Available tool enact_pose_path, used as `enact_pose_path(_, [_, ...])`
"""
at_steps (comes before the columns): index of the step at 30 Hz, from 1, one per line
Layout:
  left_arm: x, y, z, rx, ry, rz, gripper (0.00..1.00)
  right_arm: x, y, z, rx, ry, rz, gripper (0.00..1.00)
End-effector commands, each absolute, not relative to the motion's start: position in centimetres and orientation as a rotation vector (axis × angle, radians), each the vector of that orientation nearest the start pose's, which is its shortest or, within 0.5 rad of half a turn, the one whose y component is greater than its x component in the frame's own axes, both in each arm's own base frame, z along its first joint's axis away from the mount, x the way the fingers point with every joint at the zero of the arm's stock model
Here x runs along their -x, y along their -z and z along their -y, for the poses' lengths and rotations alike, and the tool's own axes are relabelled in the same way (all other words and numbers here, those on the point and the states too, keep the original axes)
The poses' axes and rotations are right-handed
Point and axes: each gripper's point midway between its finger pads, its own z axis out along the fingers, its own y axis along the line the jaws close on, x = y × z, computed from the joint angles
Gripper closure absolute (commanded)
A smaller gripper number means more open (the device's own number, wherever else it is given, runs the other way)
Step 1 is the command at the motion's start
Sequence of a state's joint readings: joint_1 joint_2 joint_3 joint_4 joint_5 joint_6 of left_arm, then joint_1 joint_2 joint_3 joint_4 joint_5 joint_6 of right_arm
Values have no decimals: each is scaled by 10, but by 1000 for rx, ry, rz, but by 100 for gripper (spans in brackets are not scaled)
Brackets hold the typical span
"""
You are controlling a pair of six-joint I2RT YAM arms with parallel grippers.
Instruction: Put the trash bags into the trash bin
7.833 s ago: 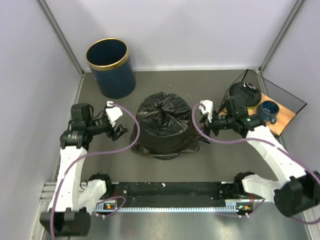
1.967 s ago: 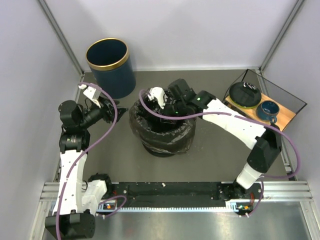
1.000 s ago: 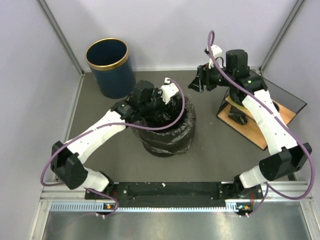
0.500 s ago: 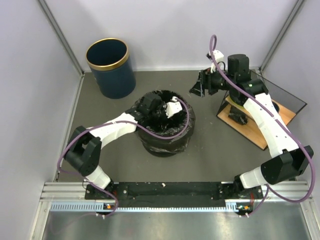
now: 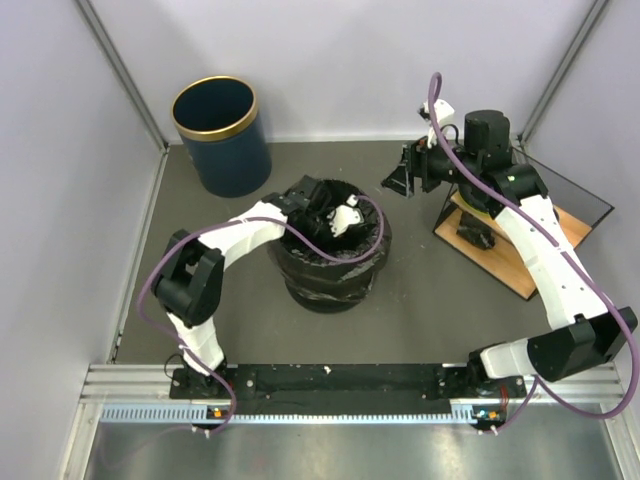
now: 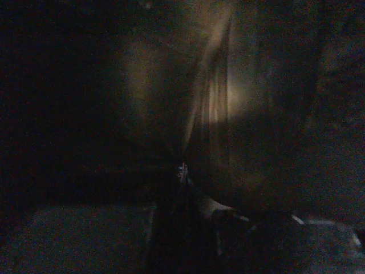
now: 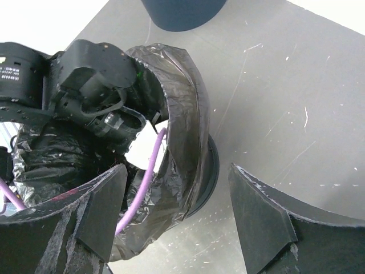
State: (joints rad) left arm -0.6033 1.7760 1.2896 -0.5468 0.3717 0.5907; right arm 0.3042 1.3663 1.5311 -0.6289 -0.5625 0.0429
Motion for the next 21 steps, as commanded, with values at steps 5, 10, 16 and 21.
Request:
enact_pose_path(5, [-291, -77, 247, -1685, 505, -2286, 85, -332, -343, -203, 657, -781, -1894, 26])
enact_pose_path(10, [-292, -102, 248, -1617, 510, -2235, 80, -332, -340, -203, 666, -785, -1898, 25])
enact_pose_path(16, [-295, -205, 289, -1482, 676, -1798, 61, -328, -334, -203, 714, -775, -1886, 24])
enact_pose_path(21, [-298, -253, 298, -1417, 704, -1726, 57, -325, -335, -204, 730, -781, -1874, 23])
